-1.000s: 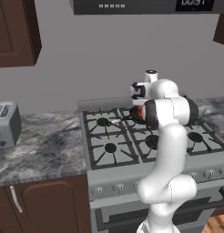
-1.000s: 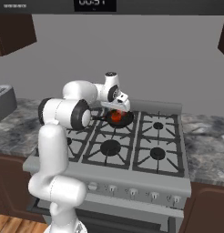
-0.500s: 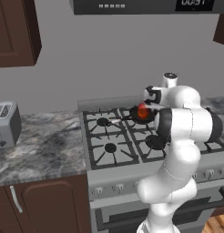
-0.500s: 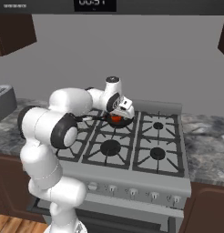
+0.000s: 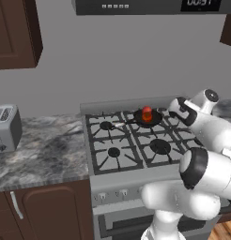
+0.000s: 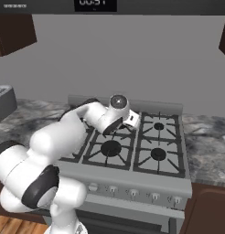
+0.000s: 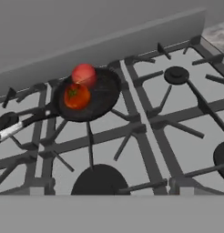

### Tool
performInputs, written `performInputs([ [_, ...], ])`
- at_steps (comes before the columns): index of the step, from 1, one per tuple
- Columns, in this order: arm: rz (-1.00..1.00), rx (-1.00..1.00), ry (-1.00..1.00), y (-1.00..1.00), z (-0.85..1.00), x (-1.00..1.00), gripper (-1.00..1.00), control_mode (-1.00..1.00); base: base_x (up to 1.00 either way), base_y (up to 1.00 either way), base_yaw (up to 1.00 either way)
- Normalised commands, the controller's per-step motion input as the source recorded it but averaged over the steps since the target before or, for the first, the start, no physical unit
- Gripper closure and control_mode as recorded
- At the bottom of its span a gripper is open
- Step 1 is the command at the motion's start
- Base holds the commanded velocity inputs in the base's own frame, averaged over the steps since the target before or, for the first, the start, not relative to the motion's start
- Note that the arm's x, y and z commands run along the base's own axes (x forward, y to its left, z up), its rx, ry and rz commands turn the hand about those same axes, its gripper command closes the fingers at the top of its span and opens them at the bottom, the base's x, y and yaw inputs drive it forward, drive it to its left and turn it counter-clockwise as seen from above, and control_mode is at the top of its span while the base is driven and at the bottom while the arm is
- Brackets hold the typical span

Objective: Place the pan on the rear center burner on the stove. Then place the tomato and the onion in the pan and turn on the rear center burner.

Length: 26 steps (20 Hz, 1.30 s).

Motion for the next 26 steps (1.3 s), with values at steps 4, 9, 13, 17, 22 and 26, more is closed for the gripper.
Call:
performInputs([
  [4, 0.15, 0.09, -0.25, -0.47, 0.00, -0.79, -1.00, -1.00, 0.00, 0.00, 0.00],
  [9, 0.15, 0.05, -0.26, -0.49, 0.00, -0.64, -1.00, -1.00, 0.00, 0.00, 0.00],
  [13, 0.08, 0.00, -0.21, -0.47, -0.03, -0.63, -1.00, -1.00, 0.00, 0.00, 0.00],
  [17, 0.05, 0.00, -0.19, -0.30, -0.25, -0.52, -1.00, -1.00, 0.00, 0.00, 0.00],
  [22, 0.03, 0.00, -0.18, -0.13, -0.37, -0.30, -1.00, -1.00, 0.00, 0.00, 0.00],
  [26, 0.03, 0.00, -0.18, -0.17, -0.46, -0.28, -1.00, -1.00, 0.00, 0.00, 0.00],
])
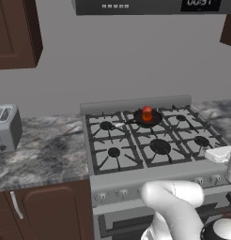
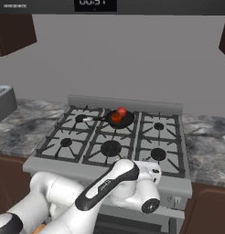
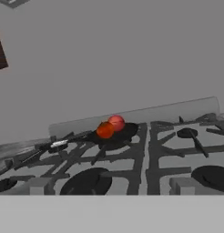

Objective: Place the pan on the rear center burner on the stove. Then place the tomato and the onion in the pan and turn on the rear center burner.

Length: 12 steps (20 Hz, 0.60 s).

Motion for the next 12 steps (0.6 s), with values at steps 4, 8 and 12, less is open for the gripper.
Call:
performInputs([
  [4, 0.02, 0.00, -0.22, -0.06, -0.32, -0.50, -1.00, -1.00, 0.00, 0.00, 0.00],
  [8, 0.01, -0.03, -0.19, 0.00, -0.42, -0.42, -1.00, -1.00, 0.00, 0.00, 0.00],
  [12, 0.00, -0.07, -0.14, 0.00, -0.46, -0.22, -1.00, -1.00, 0.00, 0.00, 0.00],
])
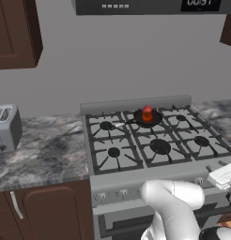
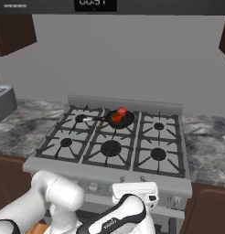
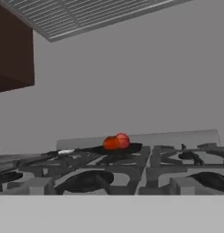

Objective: Place the pan on the rear center burner on the stove. Then place the tomato and the onion in the pan and turn on the rear center burner.

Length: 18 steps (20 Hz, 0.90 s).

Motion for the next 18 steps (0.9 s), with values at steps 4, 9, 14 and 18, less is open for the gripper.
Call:
performInputs([
  [4, 0.00, -0.06, -0.11, -0.01, -0.48, -0.01, -1.00, -1.00, 0.00, 0.00, 0.00],
  [9, 0.00, -0.04, -0.05, -0.15, -0.50, 0.00, -1.00, -1.00, 0.00, 0.00, 0.00],
  [14, 0.00, -0.02, -0.01, -0.07, -0.48, 0.00, -1.00, -1.00, 0.00, 0.00, 0.00],
  [18, 0.00, -0.01, -0.02, 0.00, -0.44, 0.00, -1.00, -1.00, 0.00, 0.00, 0.00],
])
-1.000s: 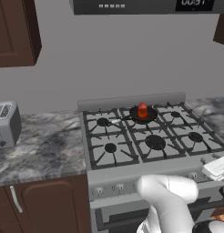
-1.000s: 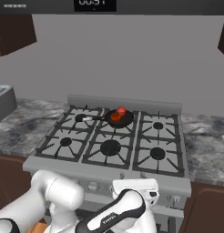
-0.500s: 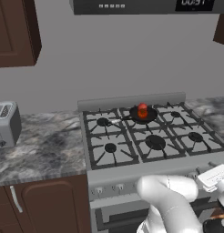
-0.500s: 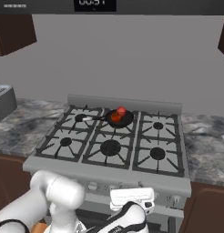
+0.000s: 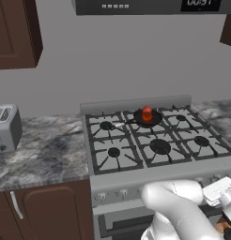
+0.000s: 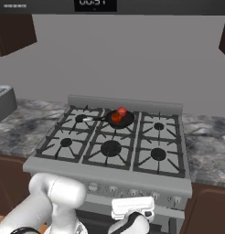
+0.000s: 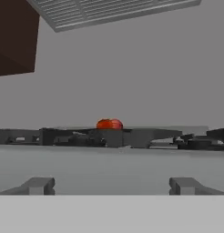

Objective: Place the pan on the rear center burner on the stove. Then place the tomato and the onion in the pan and turn on the rear center burner.

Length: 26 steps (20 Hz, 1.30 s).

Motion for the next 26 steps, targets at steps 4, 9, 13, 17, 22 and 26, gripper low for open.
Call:
performInputs([
  [4, 0.00, 0.00, -0.01, -0.05, -0.42, 0.05, -1.00, -1.00, 0.00, 0.00, 0.00],
  [9, 0.00, 0.00, 0.00, -0.18, -0.36, 0.28, -1.00, -1.00, 0.00, 0.00, 0.00],
  [13, 0.00, 0.00, 0.00, -0.11, -0.43, 0.14, -1.00, -1.00, 0.00, 0.00, 0.00],
  [17, 0.00, 0.00, 0.00, -0.07, -0.37, 0.13, -1.00, -1.00, 0.00, 0.00, 0.00],
  [22, 0.00, 0.00, -0.01, -0.03, -0.28, 0.23, -1.00, -1.00, 0.00, 0.00, 0.00],
  [26, 0.00, 0.00, -0.03, -0.01, -0.17, 0.34, -1.00, -1.00, 0.00, 0.00, 0.00],
])
